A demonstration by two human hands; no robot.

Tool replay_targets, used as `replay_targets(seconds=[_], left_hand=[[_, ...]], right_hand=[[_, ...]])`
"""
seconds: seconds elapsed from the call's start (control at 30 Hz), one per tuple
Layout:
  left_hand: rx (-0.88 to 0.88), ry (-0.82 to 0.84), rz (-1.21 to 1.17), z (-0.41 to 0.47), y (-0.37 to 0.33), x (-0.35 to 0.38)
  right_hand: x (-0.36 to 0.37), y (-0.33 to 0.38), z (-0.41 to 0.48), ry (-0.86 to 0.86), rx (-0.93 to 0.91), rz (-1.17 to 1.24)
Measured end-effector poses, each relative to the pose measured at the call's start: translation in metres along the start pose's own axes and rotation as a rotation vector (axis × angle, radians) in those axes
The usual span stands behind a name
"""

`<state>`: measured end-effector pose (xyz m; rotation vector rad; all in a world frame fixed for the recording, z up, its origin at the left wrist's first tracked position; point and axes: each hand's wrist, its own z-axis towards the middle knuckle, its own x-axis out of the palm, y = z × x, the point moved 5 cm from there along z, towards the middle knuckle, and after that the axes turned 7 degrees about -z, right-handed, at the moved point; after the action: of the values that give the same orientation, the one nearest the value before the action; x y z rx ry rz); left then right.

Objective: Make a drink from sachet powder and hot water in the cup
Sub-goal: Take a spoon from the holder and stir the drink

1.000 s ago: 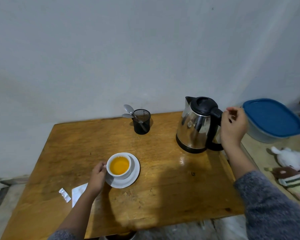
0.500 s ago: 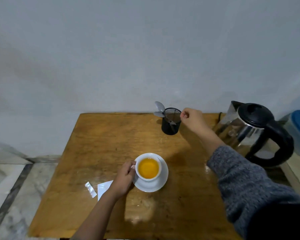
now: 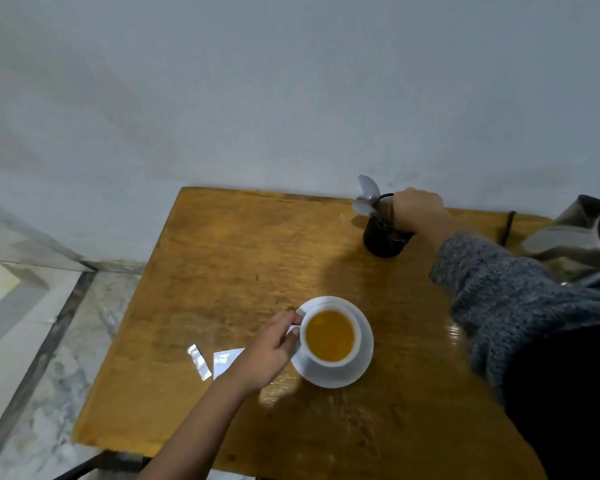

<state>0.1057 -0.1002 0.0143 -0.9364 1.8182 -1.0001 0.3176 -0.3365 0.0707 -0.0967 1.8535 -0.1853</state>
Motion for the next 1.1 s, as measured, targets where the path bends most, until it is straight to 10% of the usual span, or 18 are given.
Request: replay_targets(seconds=[0.5, 0.83, 1.1], left_hand=[[0.003, 0.015, -0.031, -0.002, -0.003, 0.0], [-0.033, -0.039, -0.122, -0.006, -0.01, 0.002], [-0.04, -0.023, -0.035, -0.006, -0.008, 0.004]], right_hand=[[-0.009, -0.007, -0.023, -0.108, -0.009, -0.02], [-0.078, -0.026, -0.124, -0.7, -0.173, 0.473], [-0.088, -0.026, -0.191, -0.472, -0.329, 0.993]])
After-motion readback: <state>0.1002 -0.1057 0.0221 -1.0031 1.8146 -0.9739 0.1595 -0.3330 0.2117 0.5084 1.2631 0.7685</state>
